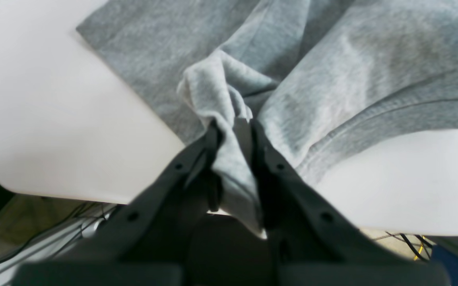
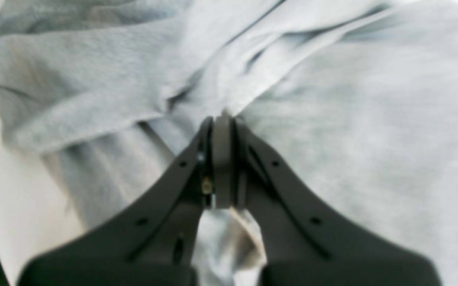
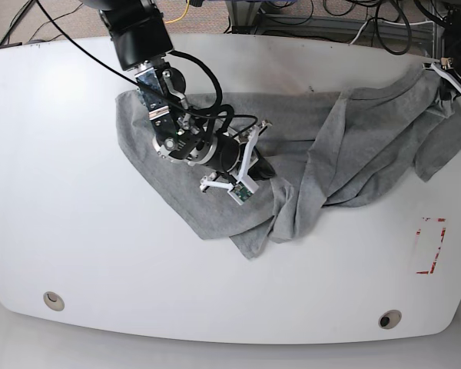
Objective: Layout the t-shirt on the table in an organized manner, then fold the t-shirt properly
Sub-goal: 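Lift the grey t-shirt high with both grippers, shaking it out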
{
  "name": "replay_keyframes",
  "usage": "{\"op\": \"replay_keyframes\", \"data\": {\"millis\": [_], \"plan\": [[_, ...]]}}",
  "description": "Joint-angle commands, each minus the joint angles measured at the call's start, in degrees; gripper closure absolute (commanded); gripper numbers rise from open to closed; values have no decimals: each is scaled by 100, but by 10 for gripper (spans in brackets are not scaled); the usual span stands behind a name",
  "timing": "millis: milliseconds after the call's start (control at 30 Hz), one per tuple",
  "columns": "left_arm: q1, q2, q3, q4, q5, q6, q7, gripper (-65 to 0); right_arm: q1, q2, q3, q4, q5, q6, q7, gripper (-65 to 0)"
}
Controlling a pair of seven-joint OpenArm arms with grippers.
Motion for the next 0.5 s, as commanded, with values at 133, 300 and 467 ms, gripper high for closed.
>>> {"op": "replay_keyframes", "data": {"millis": [133,300,467], "plan": [[-414,-96,335,217,-87,-17,-95,0,78,223,570,973,101,69,-418,0],[-608,62,572,578,-87,-17,-95,0,166,504,895,999,109,78,-453,0],[-889,142,765,877,-87,-17,-95,0,368,618,983,982,109,78,-453,0]]}}
